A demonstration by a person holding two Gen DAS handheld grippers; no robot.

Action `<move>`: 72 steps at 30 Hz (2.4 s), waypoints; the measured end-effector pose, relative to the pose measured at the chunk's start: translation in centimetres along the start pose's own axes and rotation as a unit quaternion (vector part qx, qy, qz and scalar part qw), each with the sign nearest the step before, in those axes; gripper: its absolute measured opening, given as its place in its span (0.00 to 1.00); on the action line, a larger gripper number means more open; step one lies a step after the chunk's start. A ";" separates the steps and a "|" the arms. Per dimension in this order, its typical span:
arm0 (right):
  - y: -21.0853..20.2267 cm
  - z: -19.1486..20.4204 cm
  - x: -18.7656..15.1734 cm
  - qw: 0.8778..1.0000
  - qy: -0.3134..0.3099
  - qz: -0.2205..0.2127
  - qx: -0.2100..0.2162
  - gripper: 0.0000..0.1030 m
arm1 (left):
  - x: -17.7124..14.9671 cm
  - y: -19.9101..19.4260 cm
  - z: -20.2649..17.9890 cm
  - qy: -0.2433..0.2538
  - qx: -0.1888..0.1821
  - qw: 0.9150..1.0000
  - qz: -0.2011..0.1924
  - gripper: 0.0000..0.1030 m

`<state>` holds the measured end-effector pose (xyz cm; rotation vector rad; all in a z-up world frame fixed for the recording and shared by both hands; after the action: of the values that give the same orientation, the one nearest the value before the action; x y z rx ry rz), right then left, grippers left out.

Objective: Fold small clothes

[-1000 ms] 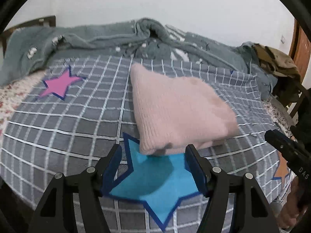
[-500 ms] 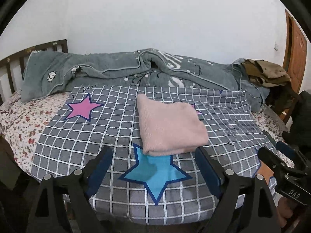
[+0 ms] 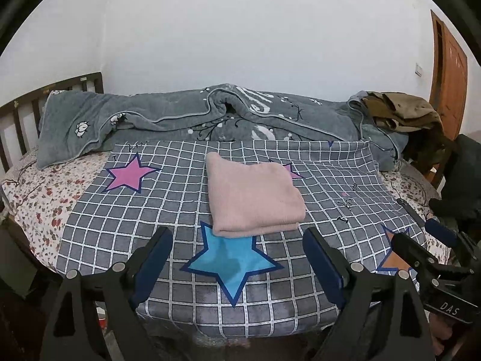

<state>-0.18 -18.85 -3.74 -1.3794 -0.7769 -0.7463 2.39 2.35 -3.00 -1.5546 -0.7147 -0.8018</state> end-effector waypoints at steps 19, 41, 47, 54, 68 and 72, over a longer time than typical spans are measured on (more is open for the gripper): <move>0.1 0.1 -0.1 1.000 0.009 0.004 0.005 0.94 | 0.1 -0.2 -0.2 -0.001 0.009 1.000 -0.001 0.85; -0.2 -0.1 -0.2 1.000 0.009 0.002 0.003 0.94 | 0.3 -0.3 -0.4 0.004 0.012 1.000 -0.005 0.85; -0.5 -0.1 0.1 1.000 0.008 -0.001 0.004 0.94 | 0.4 -0.5 -0.4 0.004 0.012 1.000 -0.007 0.85; -0.7 0.1 0.3 1.000 0.005 -0.003 0.004 0.94 | 0.4 -0.6 -0.5 0.005 0.014 1.000 -0.008 0.85; -1.2 0.1 0.5 1.000 0.006 -0.008 0.002 0.94 | 0.8 -1.1 -0.4 0.002 0.015 1.000 -0.013 0.85; -1.2 0.0 0.5 1.000 0.006 -0.008 0.002 0.94 | 0.9 -1.2 -0.5 0.002 0.016 1.000 -0.014 0.85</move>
<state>-0.93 -18.88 -2.66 -1.3646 -0.7808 -0.7641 1.88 2.02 -1.57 -1.5180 -0.7439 -0.8099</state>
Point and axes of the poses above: each gripper's, at about its wrist camera, not at the fingertips, and y roughly the way its jaws point, z to its left, x to its top, the point moved 6 cm from there along y, roughly the way its jaws point, and after that the axes turned 1 degree about z, right-handed, at the moved point
